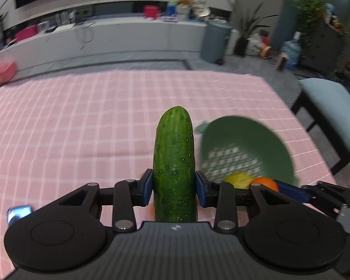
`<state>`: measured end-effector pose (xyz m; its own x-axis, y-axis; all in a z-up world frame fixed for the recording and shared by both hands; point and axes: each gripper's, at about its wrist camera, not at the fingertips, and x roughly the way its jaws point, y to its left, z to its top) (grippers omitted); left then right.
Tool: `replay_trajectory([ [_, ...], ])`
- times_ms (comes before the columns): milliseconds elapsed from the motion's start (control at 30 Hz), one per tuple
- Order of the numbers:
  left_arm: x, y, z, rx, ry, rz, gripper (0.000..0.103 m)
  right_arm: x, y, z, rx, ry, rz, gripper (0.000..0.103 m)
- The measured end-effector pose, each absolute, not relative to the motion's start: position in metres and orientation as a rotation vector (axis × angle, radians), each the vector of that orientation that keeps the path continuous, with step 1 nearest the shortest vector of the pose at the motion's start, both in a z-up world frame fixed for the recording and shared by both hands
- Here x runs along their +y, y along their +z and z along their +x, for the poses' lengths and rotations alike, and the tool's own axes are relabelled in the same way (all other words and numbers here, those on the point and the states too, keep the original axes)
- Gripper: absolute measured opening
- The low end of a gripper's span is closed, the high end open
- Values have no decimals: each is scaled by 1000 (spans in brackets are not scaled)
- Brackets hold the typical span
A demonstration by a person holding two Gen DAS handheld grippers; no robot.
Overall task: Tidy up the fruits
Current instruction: 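Carry the cucumber and orange into the colander and open both tools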
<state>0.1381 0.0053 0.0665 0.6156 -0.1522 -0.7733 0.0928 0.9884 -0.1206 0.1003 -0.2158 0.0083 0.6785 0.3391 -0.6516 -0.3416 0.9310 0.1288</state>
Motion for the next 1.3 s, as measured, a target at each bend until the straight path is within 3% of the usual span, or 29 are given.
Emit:
replay_trajectory([
  [267, -56, 71, 176, 798, -240, -17, 42, -249, 17, 132, 707, 304, -44, 39],
  [533, -108, 38, 210, 769, -250, 197, 42, -262, 7, 163, 726, 279, -89, 39],
  [1300, -128, -34, 230, 903, -335, 357, 42, -255, -56, 221, 896, 292, -189, 39],
])
